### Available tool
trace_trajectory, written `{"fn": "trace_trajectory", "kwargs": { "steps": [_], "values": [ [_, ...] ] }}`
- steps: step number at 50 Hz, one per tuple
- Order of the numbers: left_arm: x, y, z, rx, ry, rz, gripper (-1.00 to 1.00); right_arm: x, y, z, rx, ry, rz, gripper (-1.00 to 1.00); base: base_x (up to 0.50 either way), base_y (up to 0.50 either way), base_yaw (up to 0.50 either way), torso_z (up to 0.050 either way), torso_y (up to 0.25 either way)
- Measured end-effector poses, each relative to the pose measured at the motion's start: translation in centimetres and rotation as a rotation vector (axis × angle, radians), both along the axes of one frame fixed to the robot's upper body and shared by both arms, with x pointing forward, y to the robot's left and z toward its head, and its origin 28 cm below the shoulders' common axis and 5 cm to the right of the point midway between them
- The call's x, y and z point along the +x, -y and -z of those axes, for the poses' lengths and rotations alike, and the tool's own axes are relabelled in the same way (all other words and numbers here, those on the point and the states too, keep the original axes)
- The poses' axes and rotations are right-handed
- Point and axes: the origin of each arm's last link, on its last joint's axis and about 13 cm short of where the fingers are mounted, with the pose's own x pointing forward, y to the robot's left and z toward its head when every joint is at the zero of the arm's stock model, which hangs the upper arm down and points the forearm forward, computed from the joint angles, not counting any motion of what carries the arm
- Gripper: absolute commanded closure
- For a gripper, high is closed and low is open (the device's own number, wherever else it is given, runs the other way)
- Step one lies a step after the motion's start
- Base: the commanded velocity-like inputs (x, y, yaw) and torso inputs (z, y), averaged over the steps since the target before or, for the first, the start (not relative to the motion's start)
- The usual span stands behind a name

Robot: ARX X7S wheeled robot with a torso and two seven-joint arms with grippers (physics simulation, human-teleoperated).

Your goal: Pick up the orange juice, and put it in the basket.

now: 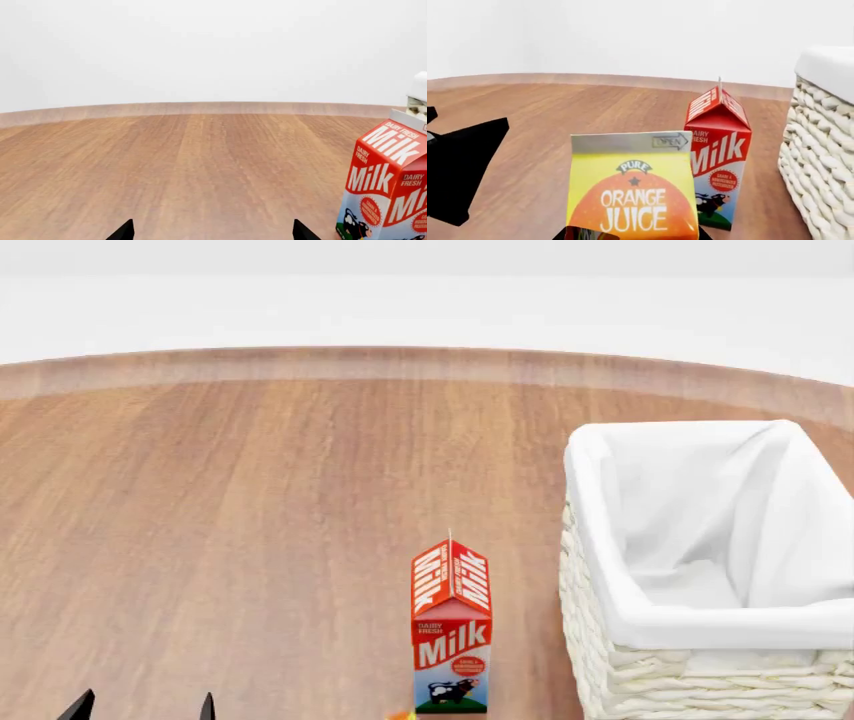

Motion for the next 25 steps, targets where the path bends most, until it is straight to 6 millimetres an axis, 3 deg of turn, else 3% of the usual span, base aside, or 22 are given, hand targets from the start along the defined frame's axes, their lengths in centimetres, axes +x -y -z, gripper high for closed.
{"fn": "trace_trajectory", "kwargs": {
  "steps": [25],
  "values": [
    [0.0,0.0,0.0,0.000,0.000,0.000,-1.00,-0.9,-0.1,-4.0,0.029,0.090,-0.017,1.00,0.00,0.00,0.00,0.000,0.001]
  ]
}}
